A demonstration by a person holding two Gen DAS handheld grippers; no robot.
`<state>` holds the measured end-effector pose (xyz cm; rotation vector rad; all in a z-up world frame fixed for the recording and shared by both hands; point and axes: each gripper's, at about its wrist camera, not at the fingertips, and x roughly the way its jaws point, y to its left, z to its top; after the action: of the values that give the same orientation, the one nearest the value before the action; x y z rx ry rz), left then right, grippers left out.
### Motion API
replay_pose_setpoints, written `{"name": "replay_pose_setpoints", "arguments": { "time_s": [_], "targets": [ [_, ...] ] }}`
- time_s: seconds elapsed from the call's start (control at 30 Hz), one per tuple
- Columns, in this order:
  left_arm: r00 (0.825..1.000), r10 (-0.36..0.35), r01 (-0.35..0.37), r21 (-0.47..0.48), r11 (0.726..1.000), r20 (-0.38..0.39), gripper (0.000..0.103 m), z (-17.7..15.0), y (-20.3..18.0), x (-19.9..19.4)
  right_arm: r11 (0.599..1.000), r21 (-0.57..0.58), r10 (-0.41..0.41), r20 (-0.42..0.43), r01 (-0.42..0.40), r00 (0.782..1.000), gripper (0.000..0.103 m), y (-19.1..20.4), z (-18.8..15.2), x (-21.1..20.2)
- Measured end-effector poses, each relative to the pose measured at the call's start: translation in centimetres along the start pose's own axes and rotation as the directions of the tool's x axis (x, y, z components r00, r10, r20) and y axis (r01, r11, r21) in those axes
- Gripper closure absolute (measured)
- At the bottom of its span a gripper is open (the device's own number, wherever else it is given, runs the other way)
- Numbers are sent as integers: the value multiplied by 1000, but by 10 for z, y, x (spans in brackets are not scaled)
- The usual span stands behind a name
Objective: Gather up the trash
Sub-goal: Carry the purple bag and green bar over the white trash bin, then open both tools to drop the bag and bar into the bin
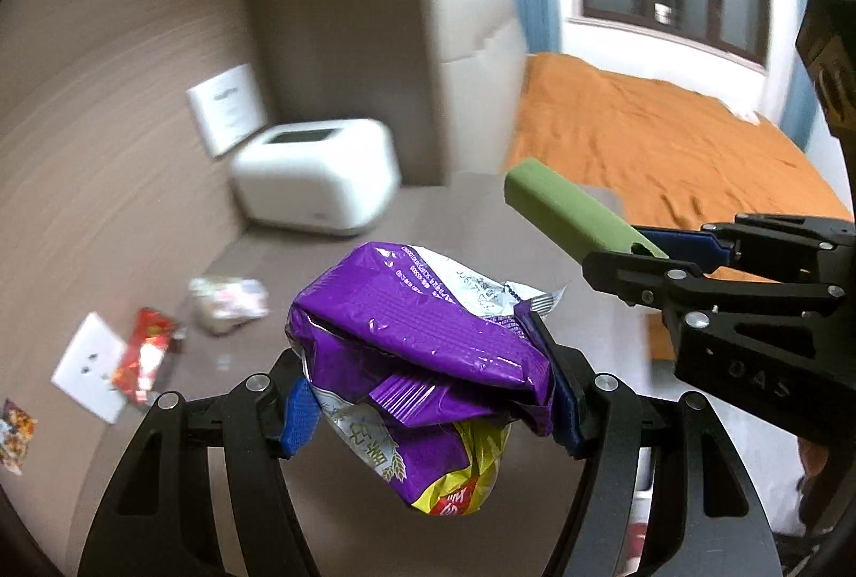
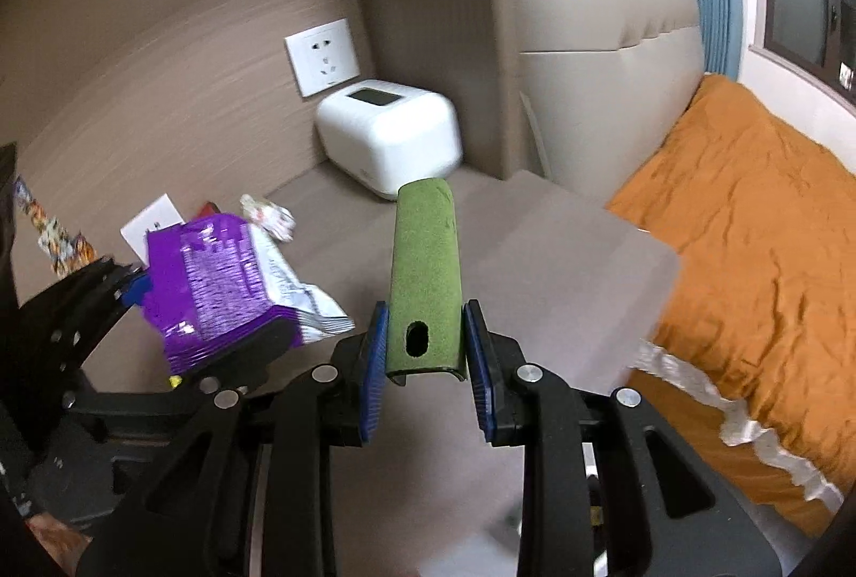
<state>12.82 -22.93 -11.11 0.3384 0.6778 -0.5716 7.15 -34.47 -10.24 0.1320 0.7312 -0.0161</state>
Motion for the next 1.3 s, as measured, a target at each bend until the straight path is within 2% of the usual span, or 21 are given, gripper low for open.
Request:
{"name": "replay_pose_setpoints", "arguments": {
  "time_s": [0.3,0.47,0.57,0.67,0.87,1.0,1.2,1.27,1.3],
  "targets": [
    [987,-146,154,120,981,-70,37,-6,-135,16,994,-30,-109,-40,107,993,74,-85,-58,-47],
    [969,-204,227,177,958,-140,37,-22,-192,47,988,-34,-150,-104,148,983,74,-128,-96,-48],
    [954,-229,272,230,934,-195,37,-41,-228,74,989,-39,-149,-152,145,977,74,-152,-123,-35],
    [937,-244,308,267,913,-249,37,-61,-254,104,988,-54,-154,-211,146,965,74,-172,-154,-15],
    [887,-299,405,281,870,-353,37,-116,-288,184,990,-58,-140,-318,128,938,74,-212,-228,41],
    [853,-314,449,280,848,-417,37,-166,-308,242,991,-52,-136,-365,126,921,74,-233,-278,86],
    [826,-318,484,296,823,-465,37,-225,-324,298,991,-44,-130,-400,123,907,74,-250,-339,148],
    [819,-320,492,298,818,-476,34,-240,-328,314,992,-40,-124,-414,118,902,74,-254,-352,162],
    [811,-321,499,295,815,-489,25,-248,-329,322,993,-44,-121,-438,113,891,71,-256,-363,172]
  ]
}}
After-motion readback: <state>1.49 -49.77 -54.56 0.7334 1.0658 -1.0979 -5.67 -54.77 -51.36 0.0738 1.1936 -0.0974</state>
